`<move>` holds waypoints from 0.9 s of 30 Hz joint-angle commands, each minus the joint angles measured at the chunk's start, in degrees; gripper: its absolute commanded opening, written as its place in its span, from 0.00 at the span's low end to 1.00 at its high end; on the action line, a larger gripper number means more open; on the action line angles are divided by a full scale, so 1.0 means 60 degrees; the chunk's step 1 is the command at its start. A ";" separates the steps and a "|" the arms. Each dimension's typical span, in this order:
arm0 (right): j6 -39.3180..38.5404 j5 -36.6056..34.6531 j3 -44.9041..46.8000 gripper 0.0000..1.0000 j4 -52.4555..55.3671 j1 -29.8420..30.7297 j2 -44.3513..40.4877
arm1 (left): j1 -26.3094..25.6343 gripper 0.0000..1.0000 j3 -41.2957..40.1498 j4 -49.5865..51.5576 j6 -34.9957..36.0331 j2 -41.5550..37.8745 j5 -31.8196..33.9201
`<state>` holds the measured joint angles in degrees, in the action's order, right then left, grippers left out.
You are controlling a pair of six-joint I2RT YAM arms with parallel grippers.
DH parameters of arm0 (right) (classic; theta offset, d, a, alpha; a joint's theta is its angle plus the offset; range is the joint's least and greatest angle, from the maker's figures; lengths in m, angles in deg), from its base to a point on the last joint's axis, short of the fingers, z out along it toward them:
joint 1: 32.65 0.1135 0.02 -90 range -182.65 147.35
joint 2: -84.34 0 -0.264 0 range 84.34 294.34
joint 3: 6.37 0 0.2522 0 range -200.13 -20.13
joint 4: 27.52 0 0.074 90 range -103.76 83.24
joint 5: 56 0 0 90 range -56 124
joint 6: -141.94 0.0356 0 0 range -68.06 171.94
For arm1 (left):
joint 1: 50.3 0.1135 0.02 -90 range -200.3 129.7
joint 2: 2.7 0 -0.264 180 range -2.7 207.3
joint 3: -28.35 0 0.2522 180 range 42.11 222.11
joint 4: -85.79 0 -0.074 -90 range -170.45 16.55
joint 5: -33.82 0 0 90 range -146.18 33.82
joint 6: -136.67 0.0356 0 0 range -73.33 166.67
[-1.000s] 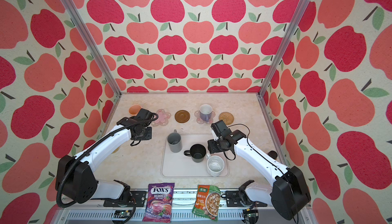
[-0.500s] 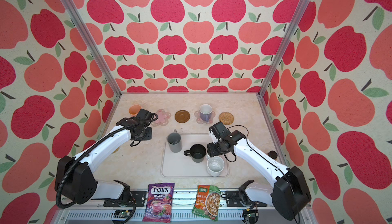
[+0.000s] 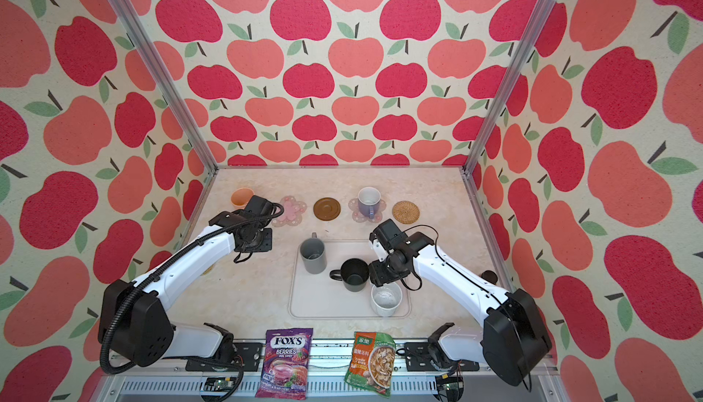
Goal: Place cups on coasters
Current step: Rotate the cup on the tray.
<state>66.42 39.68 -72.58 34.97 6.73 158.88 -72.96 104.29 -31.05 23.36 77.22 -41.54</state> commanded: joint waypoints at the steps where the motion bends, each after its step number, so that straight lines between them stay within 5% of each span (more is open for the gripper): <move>1: -0.0266 -0.0284 -0.0466 0.58 0.0464 0.0067 0.0263 | -0.0047 0.37 -0.0048 0.0092 -0.0186 -0.0062 0.0103; 14: -0.0363 -0.1143 -0.0977 0.57 0.0768 0.0065 0.1272 | -0.0062 0.37 -0.0134 0.0277 -0.0187 -0.0400 0.0248; 27: 0.0277 -0.1831 -0.0791 0.51 0.1055 -0.0481 0.0787 | -0.0073 0.37 -0.0224 0.0182 -0.0231 -0.0434 0.0136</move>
<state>66.03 31.59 -77.32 38.30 5.72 165.70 -73.06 103.87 -30.98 22.97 75.56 -41.52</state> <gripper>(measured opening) 0.518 0.374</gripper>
